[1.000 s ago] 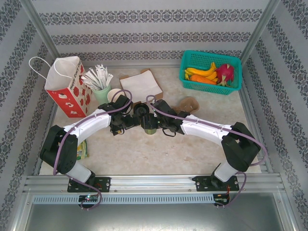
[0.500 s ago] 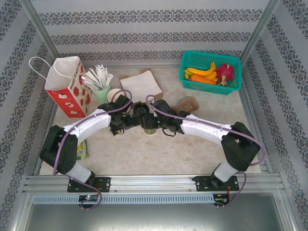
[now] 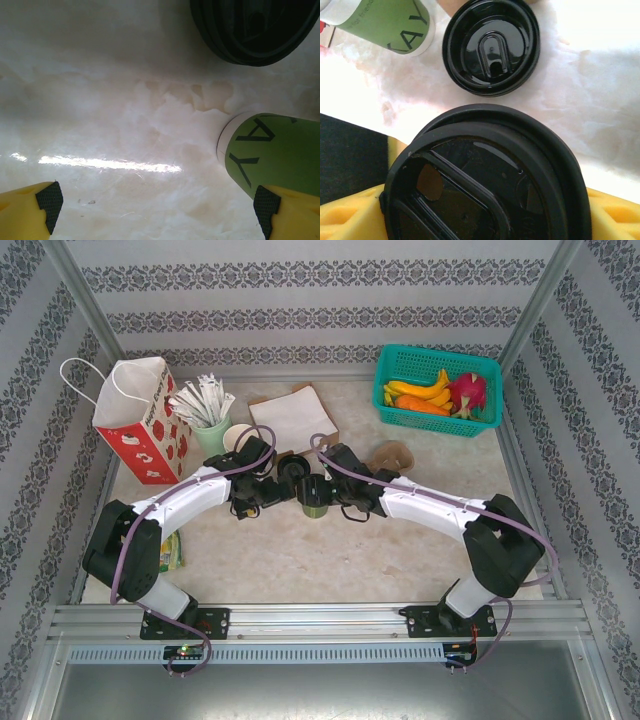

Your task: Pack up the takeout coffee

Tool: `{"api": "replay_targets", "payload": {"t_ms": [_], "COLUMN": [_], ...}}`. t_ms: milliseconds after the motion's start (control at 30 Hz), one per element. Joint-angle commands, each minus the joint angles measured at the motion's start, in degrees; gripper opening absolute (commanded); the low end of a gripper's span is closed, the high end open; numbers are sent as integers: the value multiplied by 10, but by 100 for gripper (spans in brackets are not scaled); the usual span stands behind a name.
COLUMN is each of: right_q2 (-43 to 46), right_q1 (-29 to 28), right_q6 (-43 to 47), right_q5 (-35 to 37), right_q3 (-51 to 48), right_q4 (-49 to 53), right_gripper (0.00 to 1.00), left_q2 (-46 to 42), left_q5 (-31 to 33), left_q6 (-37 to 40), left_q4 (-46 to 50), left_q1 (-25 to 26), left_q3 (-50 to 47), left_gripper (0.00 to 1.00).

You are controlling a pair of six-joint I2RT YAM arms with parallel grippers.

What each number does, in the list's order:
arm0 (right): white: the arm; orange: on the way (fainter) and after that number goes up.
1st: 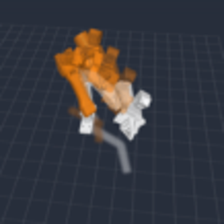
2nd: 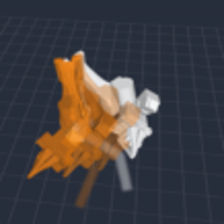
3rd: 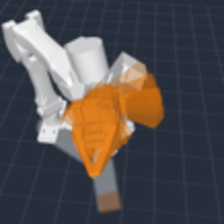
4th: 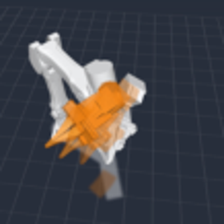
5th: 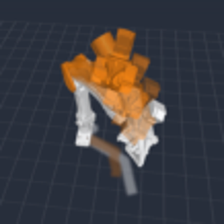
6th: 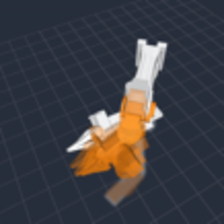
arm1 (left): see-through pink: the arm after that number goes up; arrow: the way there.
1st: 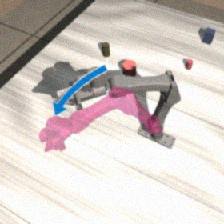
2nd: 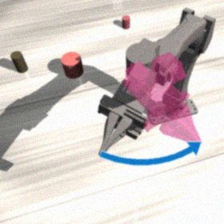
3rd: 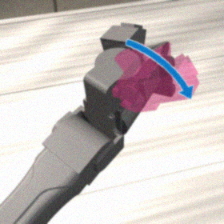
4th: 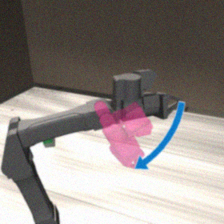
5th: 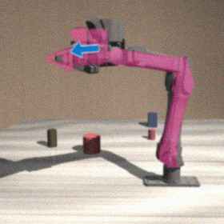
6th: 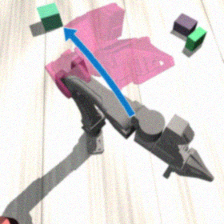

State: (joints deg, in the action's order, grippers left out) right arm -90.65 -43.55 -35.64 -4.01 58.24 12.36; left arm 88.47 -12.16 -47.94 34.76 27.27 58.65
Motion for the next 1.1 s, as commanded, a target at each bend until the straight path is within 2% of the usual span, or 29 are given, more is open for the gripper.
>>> {"api": "replay_targets", "payload": {"t_ms": [0,500,1067], "right_q2": [-11,6,129], "right_q1": [18,27,44], "right_q6": [-22,-11,-12], "right_q5": [22,9,7], "right_q3": [-35,-42,-128], "right_q4": [82,80,140], "right_gripper": [76,73,71], "left_q2": [-3,-19,-44], "left_q5": [-9,-27,-45], "left_q6": [14,25,33], "left_q4": [-15,-51,-134], "left_q1": [-1,-1,-1], "left_q3": [9,5,-20], "left_gripper": [100,99,99]}}
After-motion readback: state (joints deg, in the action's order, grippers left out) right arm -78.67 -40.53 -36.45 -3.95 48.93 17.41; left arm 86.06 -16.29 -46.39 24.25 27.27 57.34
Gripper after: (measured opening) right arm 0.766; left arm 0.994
